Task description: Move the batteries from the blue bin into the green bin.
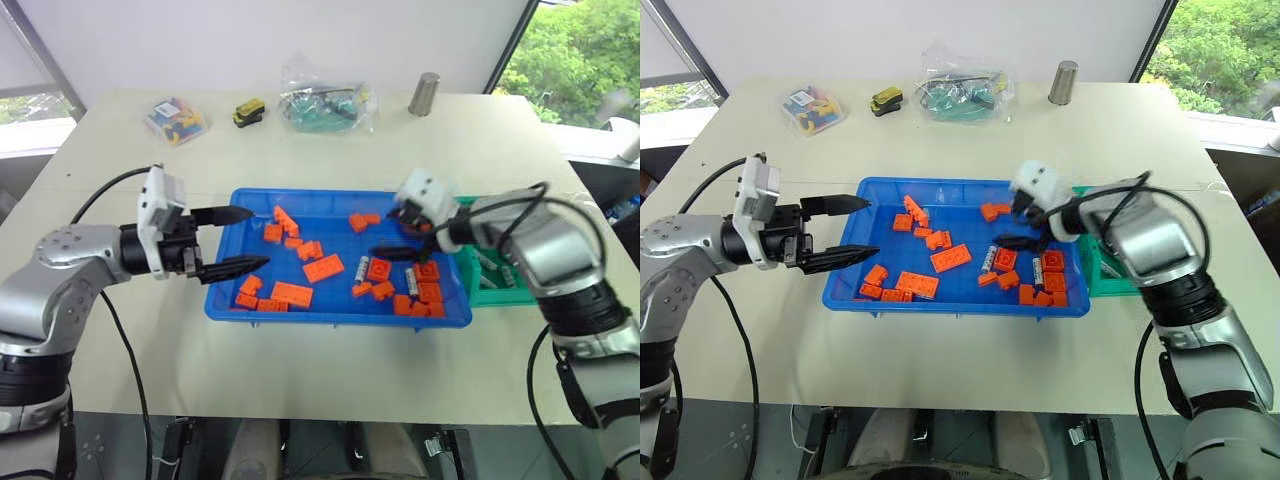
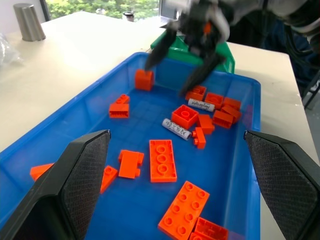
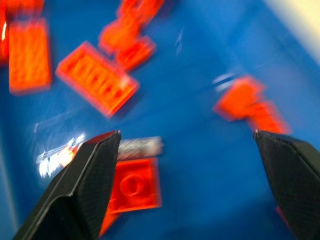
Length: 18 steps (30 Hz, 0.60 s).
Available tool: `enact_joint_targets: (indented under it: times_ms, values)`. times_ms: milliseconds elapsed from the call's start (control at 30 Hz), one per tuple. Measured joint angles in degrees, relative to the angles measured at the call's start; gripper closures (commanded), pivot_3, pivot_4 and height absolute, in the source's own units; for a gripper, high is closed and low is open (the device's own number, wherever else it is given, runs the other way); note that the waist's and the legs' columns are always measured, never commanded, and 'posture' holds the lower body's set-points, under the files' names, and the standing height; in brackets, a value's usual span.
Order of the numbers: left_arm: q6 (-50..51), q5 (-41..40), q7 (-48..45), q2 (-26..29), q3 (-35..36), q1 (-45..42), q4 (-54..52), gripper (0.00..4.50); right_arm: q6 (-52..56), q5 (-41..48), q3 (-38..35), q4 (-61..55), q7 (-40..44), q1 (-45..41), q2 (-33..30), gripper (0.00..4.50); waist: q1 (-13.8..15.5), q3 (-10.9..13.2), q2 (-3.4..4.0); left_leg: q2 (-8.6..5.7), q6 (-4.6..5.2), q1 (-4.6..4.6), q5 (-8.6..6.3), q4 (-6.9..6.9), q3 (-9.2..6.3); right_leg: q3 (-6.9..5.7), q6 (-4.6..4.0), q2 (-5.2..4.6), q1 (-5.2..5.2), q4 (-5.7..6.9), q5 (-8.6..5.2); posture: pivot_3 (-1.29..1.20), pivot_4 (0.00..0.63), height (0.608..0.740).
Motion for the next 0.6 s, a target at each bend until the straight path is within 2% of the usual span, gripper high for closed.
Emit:
enact_joint_targets:
  times_ms: [167,600]
  values:
    - [0.00,-0.01,1.58,-0.39,-0.04,0.13,-0.35,0.00,-3.21,-3.16,3.75,1.35,-0.43,0.01,1.29,0.03,-0.08,0.00,0.00,0.01,0.00,0.00,0.00,0.04,-0.01,0.00,0.04,0.02,0.00,0.04,0.02,0.00,0.150,0.739]
    - [-0.03,-0.09,2.64,-0.38,0.01,0.41,-0.65,0.00,-8.47,-7.81,4.91,4.17,1.57,-0.48,2.09,0.03,0.00,0.00,-0.01,0.01,0.00,0.00,0.00,0.04,-0.02,-0.01,0.04,0.02,0.01,0.04,0.02,0.00,0.150,0.739]
